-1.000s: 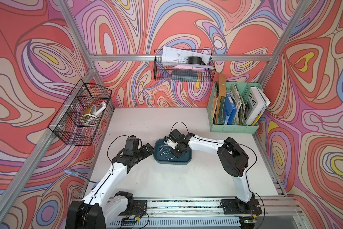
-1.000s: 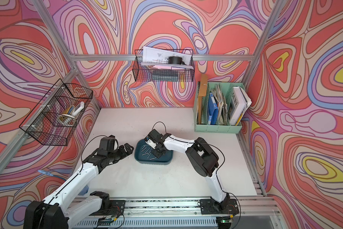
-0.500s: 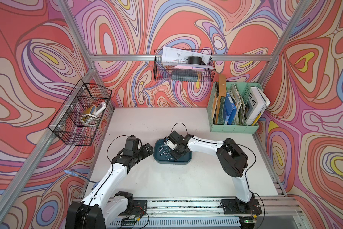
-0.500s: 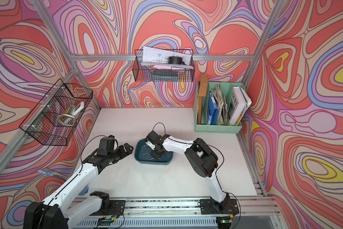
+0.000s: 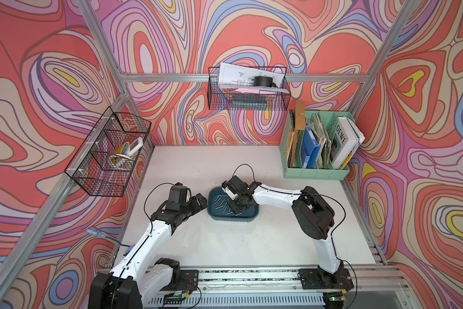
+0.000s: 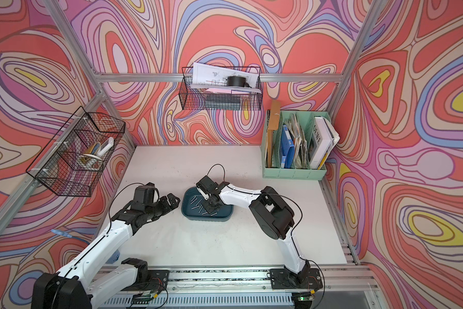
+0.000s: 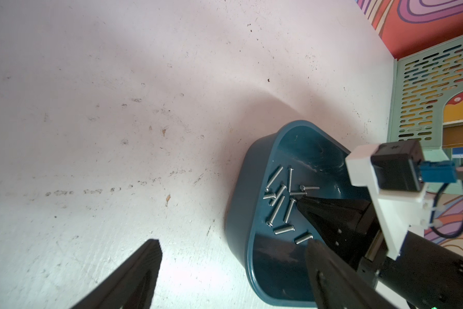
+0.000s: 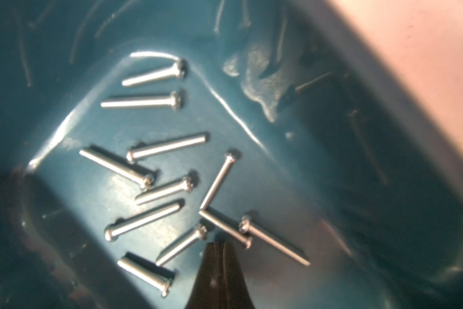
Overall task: Take out the screws from the storage box
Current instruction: Pick up the screw from the storage box.
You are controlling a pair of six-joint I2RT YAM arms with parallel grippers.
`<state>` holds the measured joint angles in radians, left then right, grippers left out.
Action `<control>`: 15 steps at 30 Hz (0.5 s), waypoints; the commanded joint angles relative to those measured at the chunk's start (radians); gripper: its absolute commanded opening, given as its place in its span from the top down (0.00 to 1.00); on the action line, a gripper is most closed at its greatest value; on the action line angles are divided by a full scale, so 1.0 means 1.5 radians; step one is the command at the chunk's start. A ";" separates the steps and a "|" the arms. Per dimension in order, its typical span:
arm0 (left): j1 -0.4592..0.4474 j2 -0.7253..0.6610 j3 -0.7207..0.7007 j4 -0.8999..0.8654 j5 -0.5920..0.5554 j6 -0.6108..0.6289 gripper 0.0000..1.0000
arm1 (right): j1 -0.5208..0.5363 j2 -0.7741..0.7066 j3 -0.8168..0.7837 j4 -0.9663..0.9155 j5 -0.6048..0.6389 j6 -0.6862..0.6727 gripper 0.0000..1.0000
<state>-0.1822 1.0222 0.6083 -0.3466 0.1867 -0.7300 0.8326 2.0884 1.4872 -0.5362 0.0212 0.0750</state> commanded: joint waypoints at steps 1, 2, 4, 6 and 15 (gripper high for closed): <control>0.000 0.004 -0.002 -0.016 -0.005 0.006 0.10 | -0.001 -0.043 0.008 0.024 0.016 0.031 1.00; 0.000 0.006 -0.001 -0.017 -0.005 0.006 0.10 | -0.001 -0.047 0.006 0.029 0.014 0.035 1.00; 0.000 0.013 0.002 -0.019 -0.003 0.006 0.10 | -0.001 -0.053 0.005 0.030 0.015 0.044 1.00; 0.000 0.020 0.004 -0.019 -0.001 0.008 0.10 | -0.001 -0.056 0.008 0.028 0.011 0.050 1.00; 0.000 0.041 0.016 -0.025 -0.011 0.013 0.10 | 0.003 -0.013 0.045 -0.003 -0.008 0.076 0.84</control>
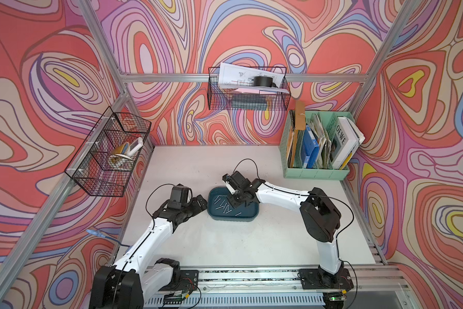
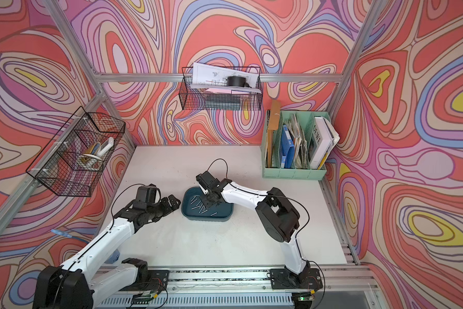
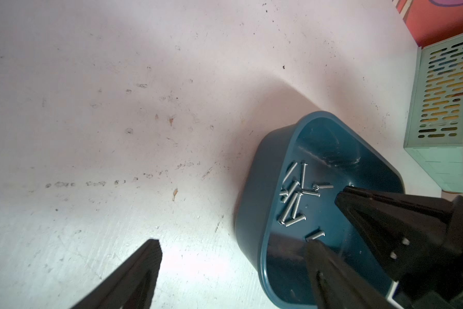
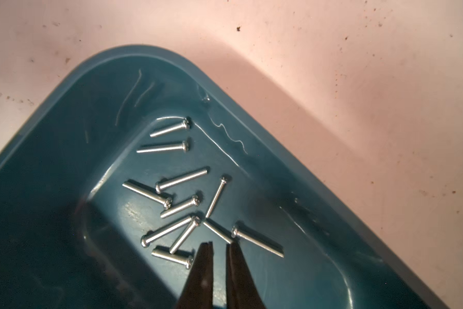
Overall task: Take out the screws from the storage box
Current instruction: Pick up the screw from the storage box.
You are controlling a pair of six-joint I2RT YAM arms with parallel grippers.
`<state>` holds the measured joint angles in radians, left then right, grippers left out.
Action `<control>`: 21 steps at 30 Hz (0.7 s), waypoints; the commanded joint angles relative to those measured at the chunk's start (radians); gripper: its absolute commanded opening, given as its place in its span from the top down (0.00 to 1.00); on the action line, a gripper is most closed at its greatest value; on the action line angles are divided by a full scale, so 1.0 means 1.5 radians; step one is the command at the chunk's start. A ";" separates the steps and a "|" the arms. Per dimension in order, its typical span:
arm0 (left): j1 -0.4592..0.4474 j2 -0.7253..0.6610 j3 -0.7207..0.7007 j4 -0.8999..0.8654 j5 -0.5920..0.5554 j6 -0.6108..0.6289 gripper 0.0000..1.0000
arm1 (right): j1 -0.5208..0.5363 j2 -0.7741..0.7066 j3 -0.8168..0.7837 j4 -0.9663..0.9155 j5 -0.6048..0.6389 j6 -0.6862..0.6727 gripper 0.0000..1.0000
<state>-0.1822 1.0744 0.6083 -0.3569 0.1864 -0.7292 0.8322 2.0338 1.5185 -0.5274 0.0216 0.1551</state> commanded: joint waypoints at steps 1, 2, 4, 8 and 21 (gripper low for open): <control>0.000 0.007 0.017 -0.018 -0.013 0.012 0.10 | 0.005 0.031 0.030 -0.009 0.003 0.033 0.84; 0.000 0.008 0.018 -0.017 -0.016 0.012 0.10 | 0.004 0.036 0.033 -0.007 0.009 0.041 0.84; 0.000 0.009 0.017 -0.013 -0.014 0.011 0.10 | 0.005 0.048 0.043 -0.003 0.013 0.061 0.81; 0.000 0.015 0.018 -0.012 -0.014 0.009 0.10 | 0.014 0.074 0.067 -0.012 0.024 0.079 0.81; 0.000 0.003 0.010 -0.009 -0.016 0.009 0.10 | 0.026 0.103 0.071 -0.010 0.120 0.113 0.81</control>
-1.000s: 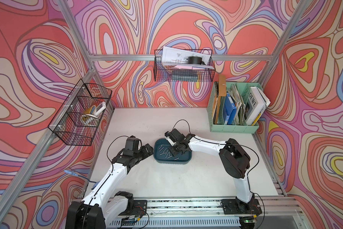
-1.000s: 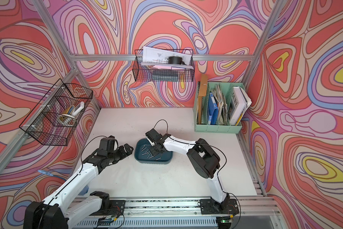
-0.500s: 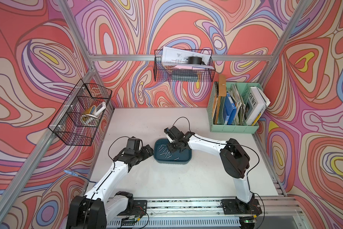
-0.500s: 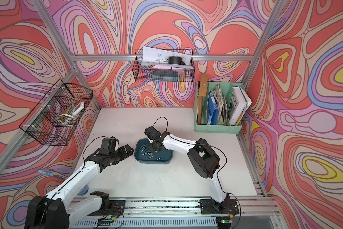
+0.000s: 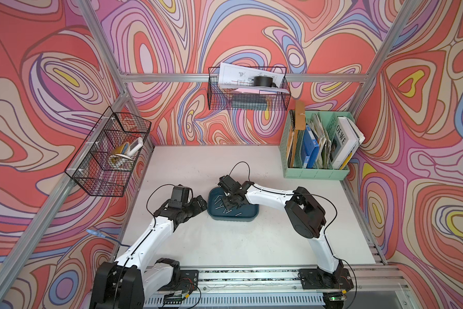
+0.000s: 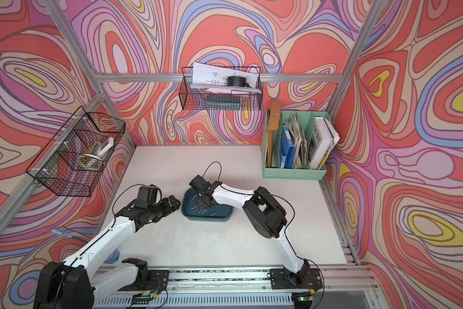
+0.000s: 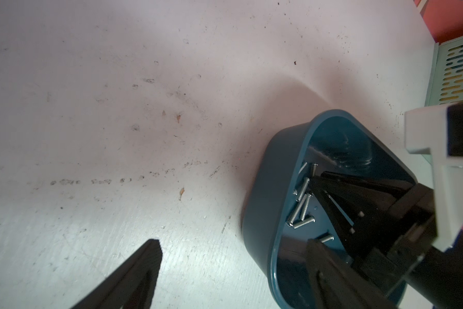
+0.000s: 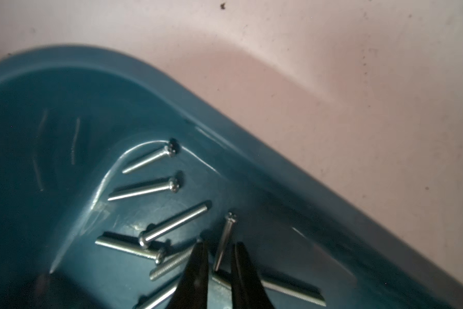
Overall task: Take out the screws from the storage box
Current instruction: Pick up the screw from the storage box.
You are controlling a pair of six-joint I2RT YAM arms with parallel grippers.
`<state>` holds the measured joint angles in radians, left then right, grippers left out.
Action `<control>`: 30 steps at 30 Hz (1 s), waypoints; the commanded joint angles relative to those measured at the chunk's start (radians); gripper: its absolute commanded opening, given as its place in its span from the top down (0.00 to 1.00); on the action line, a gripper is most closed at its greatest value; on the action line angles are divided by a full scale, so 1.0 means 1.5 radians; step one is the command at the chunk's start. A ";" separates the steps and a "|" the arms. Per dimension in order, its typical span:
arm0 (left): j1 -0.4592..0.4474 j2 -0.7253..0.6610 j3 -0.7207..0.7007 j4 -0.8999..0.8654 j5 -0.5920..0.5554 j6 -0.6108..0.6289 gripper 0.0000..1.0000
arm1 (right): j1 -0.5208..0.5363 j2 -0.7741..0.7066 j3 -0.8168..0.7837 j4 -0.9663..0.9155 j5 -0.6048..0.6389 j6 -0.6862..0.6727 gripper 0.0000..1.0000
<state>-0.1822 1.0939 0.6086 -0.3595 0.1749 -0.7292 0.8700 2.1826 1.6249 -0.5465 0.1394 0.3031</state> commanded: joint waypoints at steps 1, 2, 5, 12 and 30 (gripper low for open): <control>0.000 -0.011 0.009 -0.008 -0.009 0.009 0.10 | 0.000 0.004 -0.002 0.008 0.038 0.016 0.81; 0.000 -0.013 0.008 -0.008 -0.009 0.009 0.10 | 0.000 0.005 -0.002 0.010 0.036 0.020 0.81; 0.000 -0.016 0.006 -0.009 -0.010 0.007 0.10 | 0.000 0.017 -0.002 0.010 0.027 0.026 0.81; 0.000 -0.022 0.003 -0.009 -0.011 0.006 0.10 | 0.003 0.025 -0.007 0.014 0.017 0.037 0.81; 0.000 -0.033 -0.002 -0.011 -0.012 0.000 0.10 | 0.024 0.001 -0.034 0.007 0.040 0.045 1.00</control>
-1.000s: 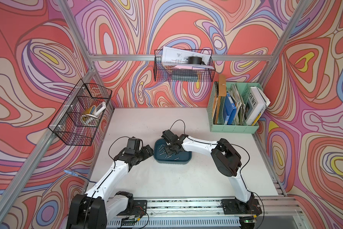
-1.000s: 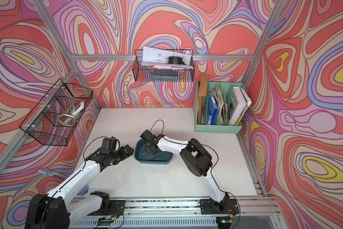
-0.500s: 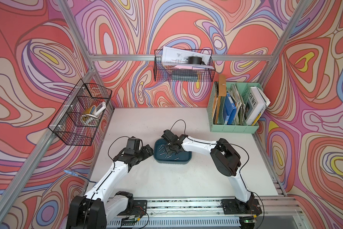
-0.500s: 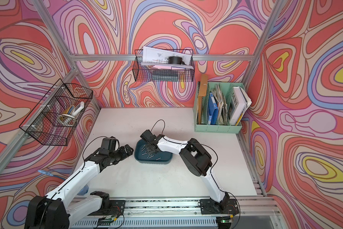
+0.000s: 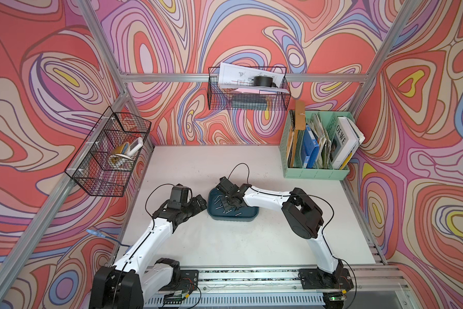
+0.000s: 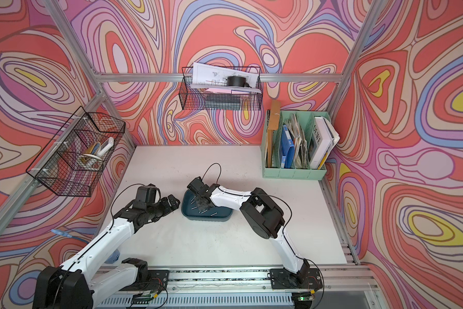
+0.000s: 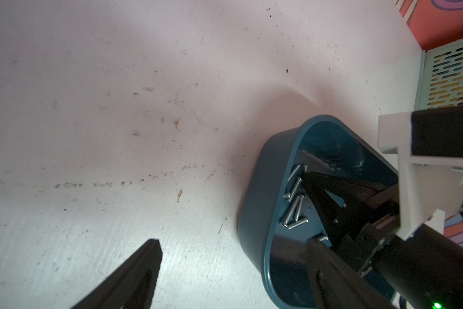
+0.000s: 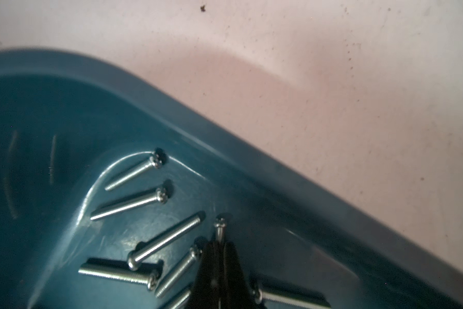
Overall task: Take out the screws from the storage box
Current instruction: Pick up the screw from the storage box.
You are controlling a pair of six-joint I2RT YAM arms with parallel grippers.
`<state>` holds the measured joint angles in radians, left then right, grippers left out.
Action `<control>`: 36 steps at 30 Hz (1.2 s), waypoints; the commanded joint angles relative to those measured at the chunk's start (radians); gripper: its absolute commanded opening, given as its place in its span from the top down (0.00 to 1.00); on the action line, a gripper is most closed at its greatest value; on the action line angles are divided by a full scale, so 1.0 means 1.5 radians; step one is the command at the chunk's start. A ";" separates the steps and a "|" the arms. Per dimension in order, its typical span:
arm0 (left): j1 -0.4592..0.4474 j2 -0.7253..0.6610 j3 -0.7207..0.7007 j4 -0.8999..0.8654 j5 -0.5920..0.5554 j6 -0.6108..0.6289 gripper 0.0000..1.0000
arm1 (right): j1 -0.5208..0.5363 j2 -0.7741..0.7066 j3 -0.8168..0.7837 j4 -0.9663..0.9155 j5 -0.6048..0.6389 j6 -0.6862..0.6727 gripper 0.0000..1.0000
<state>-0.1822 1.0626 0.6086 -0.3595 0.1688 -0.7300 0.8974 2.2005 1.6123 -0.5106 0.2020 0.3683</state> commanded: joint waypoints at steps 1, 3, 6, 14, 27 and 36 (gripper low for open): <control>-0.001 -0.012 -0.001 -0.012 -0.007 0.001 0.10 | 0.007 -0.022 -0.029 -0.011 -0.004 -0.002 1.00; 0.000 -0.014 0.002 -0.015 -0.006 0.003 0.10 | 0.010 -0.050 -0.034 0.000 -0.007 -0.007 1.00; 0.000 -0.018 0.006 -0.019 -0.003 0.006 0.10 | 0.010 -0.093 -0.049 0.010 -0.006 -0.006 1.00; 0.000 -0.018 0.018 -0.023 0.016 0.009 0.10 | 0.010 -0.163 -0.095 -0.011 0.019 -0.001 1.00; 0.000 0.000 0.038 -0.029 0.049 0.020 0.10 | -0.026 -0.318 -0.191 -0.087 0.036 0.061 1.00; -0.002 0.011 0.036 -0.019 0.053 0.017 0.10 | -0.152 -0.494 -0.357 -0.090 0.006 0.100 1.00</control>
<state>-0.1825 1.0676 0.6426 -0.3775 0.2356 -0.7212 0.7105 1.4921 1.1320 -0.6319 0.2314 0.4862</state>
